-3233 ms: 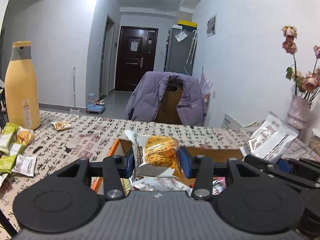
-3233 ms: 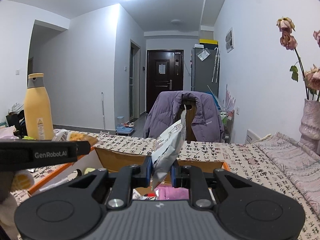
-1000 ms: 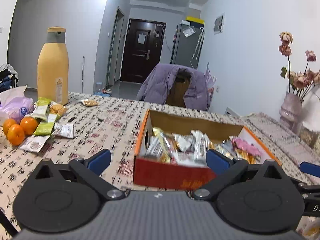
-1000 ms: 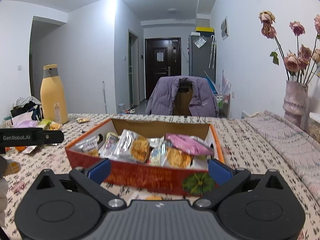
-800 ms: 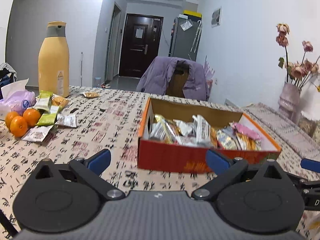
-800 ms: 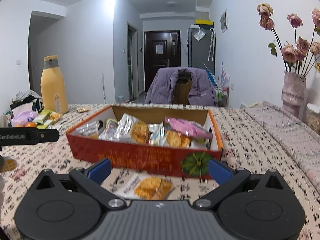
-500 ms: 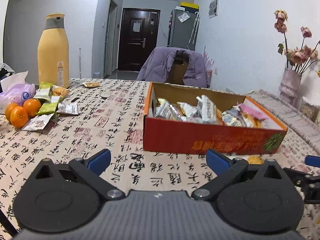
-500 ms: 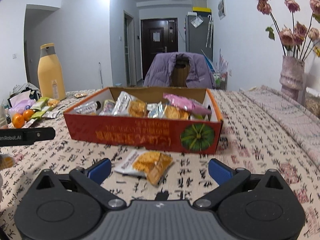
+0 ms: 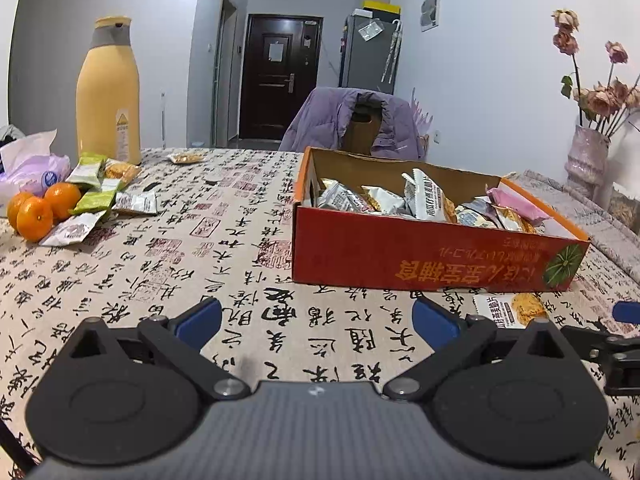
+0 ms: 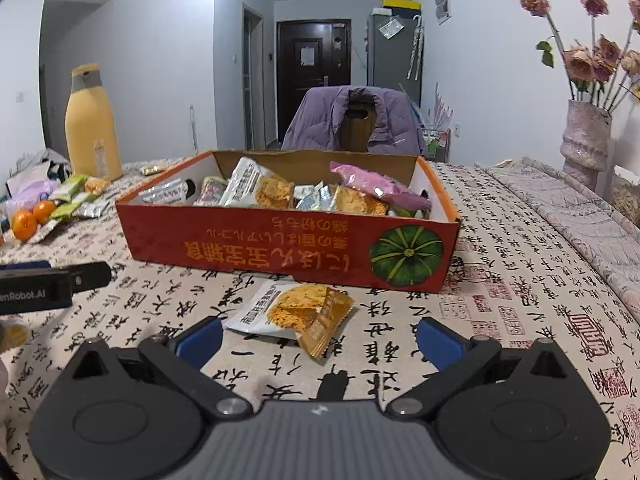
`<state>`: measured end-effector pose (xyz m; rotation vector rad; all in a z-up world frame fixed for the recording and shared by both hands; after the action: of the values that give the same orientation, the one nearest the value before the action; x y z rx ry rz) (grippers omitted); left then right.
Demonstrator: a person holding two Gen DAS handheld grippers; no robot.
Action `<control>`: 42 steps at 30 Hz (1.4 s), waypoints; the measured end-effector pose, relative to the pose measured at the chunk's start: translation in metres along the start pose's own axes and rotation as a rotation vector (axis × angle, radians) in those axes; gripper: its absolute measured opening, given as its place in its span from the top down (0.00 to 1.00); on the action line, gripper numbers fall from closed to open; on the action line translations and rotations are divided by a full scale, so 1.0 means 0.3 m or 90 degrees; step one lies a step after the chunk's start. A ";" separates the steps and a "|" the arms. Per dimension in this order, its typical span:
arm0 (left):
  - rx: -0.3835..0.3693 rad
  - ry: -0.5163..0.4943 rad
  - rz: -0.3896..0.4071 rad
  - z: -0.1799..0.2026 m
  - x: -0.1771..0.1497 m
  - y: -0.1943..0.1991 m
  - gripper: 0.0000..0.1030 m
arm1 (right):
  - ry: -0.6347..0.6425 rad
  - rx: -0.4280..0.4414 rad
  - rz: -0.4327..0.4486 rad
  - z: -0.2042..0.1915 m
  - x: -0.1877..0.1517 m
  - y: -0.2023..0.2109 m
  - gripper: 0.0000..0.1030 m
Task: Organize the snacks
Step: 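Grasp the last white cracker packet with the right tool, then carry the white cracker packet into the orange box and open the right tool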
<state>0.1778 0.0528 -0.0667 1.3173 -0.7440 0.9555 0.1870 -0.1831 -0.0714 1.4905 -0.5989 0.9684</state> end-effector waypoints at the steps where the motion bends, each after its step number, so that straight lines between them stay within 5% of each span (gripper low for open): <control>1: 0.001 -0.003 0.002 0.002 0.000 0.001 0.00 | 0.003 0.004 -0.004 -0.005 0.001 -0.004 0.00; 21: 0.017 0.029 0.001 -0.033 -0.002 -0.002 0.00 | -0.005 -0.013 -0.132 -0.077 0.032 -0.264 0.01; 27: 0.015 0.041 -0.007 -0.041 -0.006 -0.010 0.00 | -0.004 -0.004 -0.107 -0.083 0.014 -0.267 0.00; 30: 0.015 0.048 -0.009 -0.046 -0.006 -0.011 0.00 | 0.004 0.008 -0.099 -0.092 0.016 -0.255 0.09; 32: 0.015 0.051 -0.010 -0.047 -0.008 -0.010 0.00 | 0.013 0.022 -0.088 -0.102 0.023 -0.240 0.25; 42: 0.016 0.056 -0.012 -0.052 -0.009 -0.014 0.00 | 0.051 0.043 -0.047 -0.124 0.020 -0.161 0.52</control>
<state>0.1792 0.0678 -0.0729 1.2927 -0.6526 1.0044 0.2215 -0.1378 -0.0943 1.5163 -0.4537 0.9940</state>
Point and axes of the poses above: each gripper's, at about its wrist camera, not at the fingertips, and y roughly against the way its jaws point, z to its right, x to its top, the point moved 10 cm from there along -y, roughly the way its jaws point, and after that the axes turned 5 degrees about -x, right-handed, at the moved point
